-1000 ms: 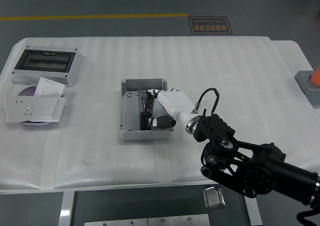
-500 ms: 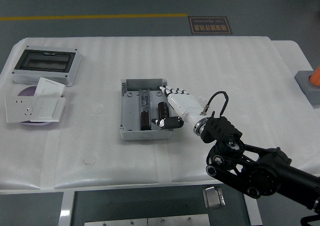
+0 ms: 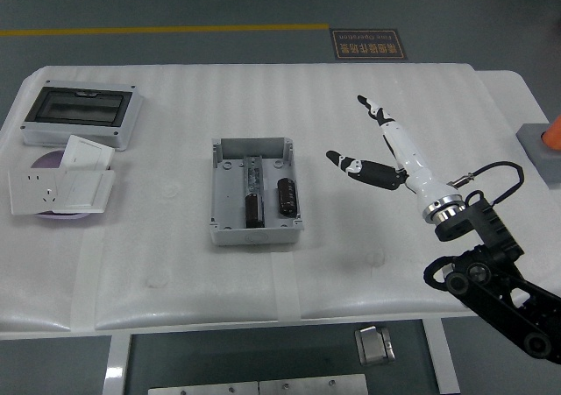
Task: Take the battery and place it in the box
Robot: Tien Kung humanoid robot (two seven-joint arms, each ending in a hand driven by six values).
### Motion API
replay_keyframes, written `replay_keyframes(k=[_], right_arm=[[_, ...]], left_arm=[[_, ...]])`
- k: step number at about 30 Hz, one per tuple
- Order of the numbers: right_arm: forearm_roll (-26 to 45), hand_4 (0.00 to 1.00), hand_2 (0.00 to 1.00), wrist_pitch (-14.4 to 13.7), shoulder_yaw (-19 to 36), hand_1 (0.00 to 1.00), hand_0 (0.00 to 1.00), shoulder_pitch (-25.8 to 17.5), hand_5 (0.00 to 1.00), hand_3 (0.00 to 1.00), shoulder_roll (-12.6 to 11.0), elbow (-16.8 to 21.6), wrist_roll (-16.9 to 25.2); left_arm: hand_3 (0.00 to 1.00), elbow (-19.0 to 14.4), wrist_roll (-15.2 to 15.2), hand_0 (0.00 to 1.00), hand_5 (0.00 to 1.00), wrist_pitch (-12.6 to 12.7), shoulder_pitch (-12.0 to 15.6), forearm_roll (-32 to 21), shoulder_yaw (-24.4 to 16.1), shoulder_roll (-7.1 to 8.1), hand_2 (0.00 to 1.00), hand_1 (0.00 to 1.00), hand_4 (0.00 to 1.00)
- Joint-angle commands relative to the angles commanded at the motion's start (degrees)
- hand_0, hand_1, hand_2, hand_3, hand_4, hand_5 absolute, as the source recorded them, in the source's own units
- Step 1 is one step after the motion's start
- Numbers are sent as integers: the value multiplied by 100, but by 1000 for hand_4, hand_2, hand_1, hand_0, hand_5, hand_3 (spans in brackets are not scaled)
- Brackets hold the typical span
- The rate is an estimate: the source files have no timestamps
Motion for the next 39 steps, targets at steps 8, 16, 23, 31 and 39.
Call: replay_keyframes(k=[8,16,23,31,39], right_arm=[[1212,885,998,55,1342,998,998,-535,488,998,-43,-113,635],[2128,889,998,186,2360,983,998,-652,514,998,-37,-228,969],[2379,892,998,198,2757,975,998,-713,518,998,-91,-110,1349],[2516,893,934,84,2953,896,971,-728,535,978,-133,-103,1597],[2655,884,915,91,3019,868,940,-781,546,935,-137,-148,1732]], left_arm=[[586,-8,-120,585,172,129,-19,42,10,27,575,673,600],[592,-2,-151,585,172,153,-23,-87,98,0,582,672,599],[594,9,-193,586,170,146,-12,-60,132,11,584,673,601],[594,18,-227,592,173,190,-16,-186,194,50,584,672,603],[595,27,-199,593,176,151,-58,-203,213,82,584,671,604]])
